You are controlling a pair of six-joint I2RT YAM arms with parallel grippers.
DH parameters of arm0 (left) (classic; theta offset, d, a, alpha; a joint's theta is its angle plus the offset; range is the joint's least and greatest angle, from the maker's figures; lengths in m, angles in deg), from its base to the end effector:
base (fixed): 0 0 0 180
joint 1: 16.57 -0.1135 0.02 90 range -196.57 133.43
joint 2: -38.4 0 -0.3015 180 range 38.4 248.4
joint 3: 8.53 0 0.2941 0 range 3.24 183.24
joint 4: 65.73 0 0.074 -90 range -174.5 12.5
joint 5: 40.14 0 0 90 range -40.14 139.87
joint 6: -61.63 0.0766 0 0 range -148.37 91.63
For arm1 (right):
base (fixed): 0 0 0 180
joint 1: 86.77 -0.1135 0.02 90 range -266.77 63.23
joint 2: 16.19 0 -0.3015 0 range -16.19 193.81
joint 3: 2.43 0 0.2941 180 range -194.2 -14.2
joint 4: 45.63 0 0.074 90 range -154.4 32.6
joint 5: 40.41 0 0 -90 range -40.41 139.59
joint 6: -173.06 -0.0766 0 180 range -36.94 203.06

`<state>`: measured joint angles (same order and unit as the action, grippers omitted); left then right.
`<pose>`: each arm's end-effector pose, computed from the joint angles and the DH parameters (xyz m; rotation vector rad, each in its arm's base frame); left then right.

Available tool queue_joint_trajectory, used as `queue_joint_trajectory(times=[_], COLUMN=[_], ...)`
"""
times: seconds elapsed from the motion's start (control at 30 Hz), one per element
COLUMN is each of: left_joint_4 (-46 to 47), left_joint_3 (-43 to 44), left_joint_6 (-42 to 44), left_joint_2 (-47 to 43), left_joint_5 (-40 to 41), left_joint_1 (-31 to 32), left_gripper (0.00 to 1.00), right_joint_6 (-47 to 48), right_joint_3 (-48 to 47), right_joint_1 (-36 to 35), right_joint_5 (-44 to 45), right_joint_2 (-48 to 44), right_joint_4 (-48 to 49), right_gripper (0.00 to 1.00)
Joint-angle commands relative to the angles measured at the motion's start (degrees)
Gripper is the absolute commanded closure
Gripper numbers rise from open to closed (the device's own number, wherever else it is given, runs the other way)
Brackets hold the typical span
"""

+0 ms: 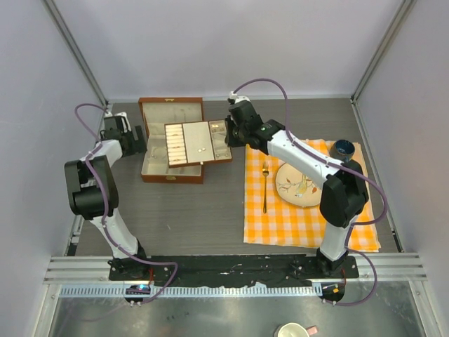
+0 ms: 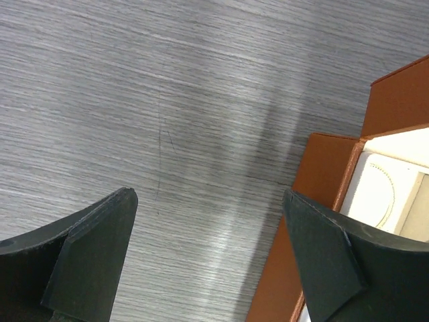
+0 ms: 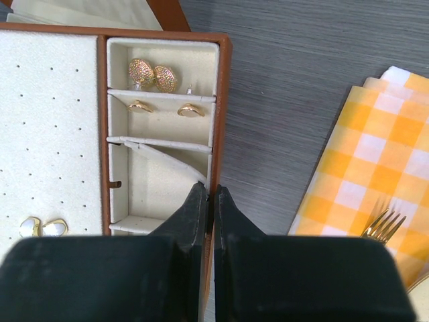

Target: Organize the mixed jewelry

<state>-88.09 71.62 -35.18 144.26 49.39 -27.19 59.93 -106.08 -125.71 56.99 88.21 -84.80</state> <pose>0.4601 0.0856 0.1639 -0.3614 2.3826 0.0208 0.3983 0.3091 0.3054 -0.2470 2.2834 0.4257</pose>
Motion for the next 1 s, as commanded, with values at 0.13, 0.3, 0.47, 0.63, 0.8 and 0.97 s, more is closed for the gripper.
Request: queue_joint_trajectory(times=[0.13, 0.3, 0.47, 0.63, 0.8, 0.97], left_joint_4=[-3.5, -3.4, -3.4, -3.8, -3.7, -2.9], left_joint_3=[-0.7, -2.5, -3.5, -4.5, -4.9, -4.8], left_joint_6=[-1.5, -2.2, -3.2, -3.4, -3.2, -2.7], left_joint_2=[-1.2, -2.2, -3.1, -5.0, -6.5, -7.9], left_joint_5=[-3.8, -4.4, -5.3, -5.6, -4.9, -3.6], left_joint_1=[4.4, 5.9, 7.0, 9.1, 9.6, 9.6], left_gripper=[0.04, 0.04, 0.04, 0.05, 0.05, 0.04], right_joint_6=[-3.1, -3.1, -3.0, -2.8, -2.5, 0.2], right_joint_3=[-3.1, -2.4, -2.6, -3.1, -4.2, -6.1], right_joint_1=[0.3, 0.2, 0.3, 0.5, 0.4, 0.5], right_joint_5=[0.4, 1.9, 3.0, 5.0, 5.2, 3.9], right_joint_2=[0.1, 0.5, 1.1, 2.2, 4.0, 6.3], right_joint_4=[4.4, 4.4, 4.5, 4.5, 4.5, 4.5], right_gripper=[0.99, 0.99, 0.99, 0.99, 0.99, 0.99])
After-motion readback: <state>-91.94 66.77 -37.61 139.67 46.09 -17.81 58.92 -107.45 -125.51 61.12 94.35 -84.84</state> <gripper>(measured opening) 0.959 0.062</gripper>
